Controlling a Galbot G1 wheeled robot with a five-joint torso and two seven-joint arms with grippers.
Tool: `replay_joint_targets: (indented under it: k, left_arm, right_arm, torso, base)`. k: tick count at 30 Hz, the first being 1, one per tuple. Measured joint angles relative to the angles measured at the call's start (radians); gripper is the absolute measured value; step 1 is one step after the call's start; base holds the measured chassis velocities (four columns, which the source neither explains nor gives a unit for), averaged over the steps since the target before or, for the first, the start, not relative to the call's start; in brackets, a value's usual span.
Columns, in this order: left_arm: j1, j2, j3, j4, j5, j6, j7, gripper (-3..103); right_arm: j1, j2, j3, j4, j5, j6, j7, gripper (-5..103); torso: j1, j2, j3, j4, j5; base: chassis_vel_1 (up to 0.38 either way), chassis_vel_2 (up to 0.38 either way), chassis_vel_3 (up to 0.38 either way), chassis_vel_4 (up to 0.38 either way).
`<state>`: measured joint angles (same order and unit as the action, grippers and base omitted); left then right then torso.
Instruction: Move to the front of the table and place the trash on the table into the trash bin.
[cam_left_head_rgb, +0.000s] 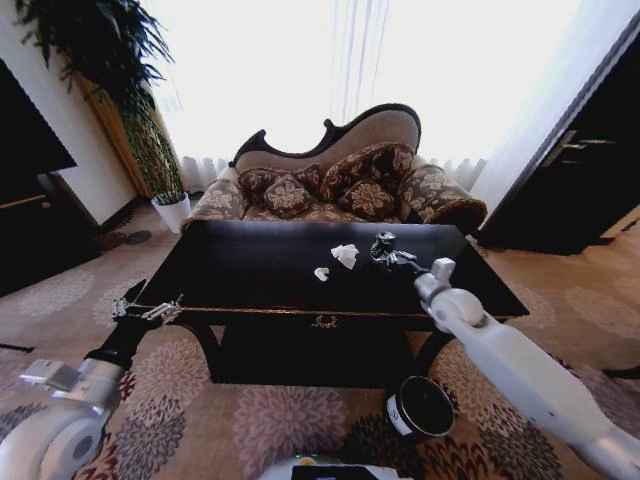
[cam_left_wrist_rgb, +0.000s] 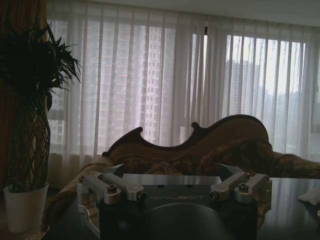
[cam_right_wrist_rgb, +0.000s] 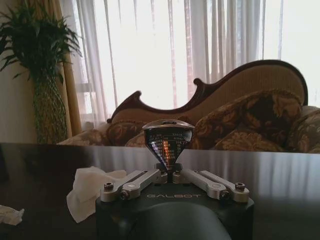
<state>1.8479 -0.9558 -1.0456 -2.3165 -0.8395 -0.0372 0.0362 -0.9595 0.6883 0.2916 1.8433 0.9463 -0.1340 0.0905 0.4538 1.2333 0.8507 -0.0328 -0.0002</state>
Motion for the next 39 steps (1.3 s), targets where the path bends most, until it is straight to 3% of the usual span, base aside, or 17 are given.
replay_joint_targets:
  k: [6, 10, 17, 25, 29, 34, 39]
  left_arm:
    - [0.0, 0.0, 0.0, 0.0, 0.0, 0.0, 0.0, 100]
    - [0.0, 0.0, 0.0, 0.0, 0.0, 0.0, 0.0, 100]
    - [0.0, 0.0, 0.0, 0.0, 0.0, 0.0, 0.0, 100]
    - [0.0, 0.0, 0.0, 0.0, 0.0, 0.0, 0.0, 100]
    - [0.0, 0.0, 0.0, 0.0, 0.0, 0.0, 0.0, 100]
    - [0.0, 0.0, 0.0, 0.0, 0.0, 0.0, 0.0, 100]
    - [0.0, 0.0, 0.0, 0.0, 0.0, 0.0, 0.0, 100]
  right_arm:
    - [-0.153, 0.026, 0.148, 0.089, -0.03, 0.02, -0.009, 0]
    - [-0.257, 0.07, 0.23, 0.136, -0.114, 0.054, -0.037, 0]
    - [-0.453, 0.204, 0.426, 0.267, -0.153, 0.09, -0.066, 0]
    - [-0.669, 0.315, 0.644, 0.315, -0.199, 0.217, -0.171, 0]
    - [-0.738, 0.358, 0.685, 0.311, -0.213, 0.265, -0.184, 0]
    - [-0.801, 0.453, 0.698, 0.266, -0.349, 0.373, -0.209, 0]
    - [-0.845, 0.524, 0.705, 0.226, -0.392, 0.447, -0.215, 0]
  torso:
    - [0.0, 0.0, 0.0, 0.0003, 0.0001]
    - [0.0, 0.0, 0.0, 0.0004, 0.0]
    - [0.0, 0.0, 0.0, 0.0002, 0.0]
    - [0.0, 0.0, 0.0, 0.0003, -0.0001]
    - [0.0, 0.0, 0.0, 0.0004, 0.0]
    - [0.0, 0.0, 0.0, 0.0003, 0.0003]
    - [0.0, 0.0, 0.0, 0.0002, 0.0]
  base:
    - [0.0, 0.0, 0.0, 0.0]
    - [0.0, 0.0, 0.0, 0.0]
    - [0.0, 0.0, 0.0, 0.0]
    - [0.0, 0.0, 0.0, 0.0]
    - [0.0, 0.0, 0.0, 0.0]
    - [0.0, 0.0, 0.0, 0.0]
    - [0.0, 0.0, 0.0, 0.0]
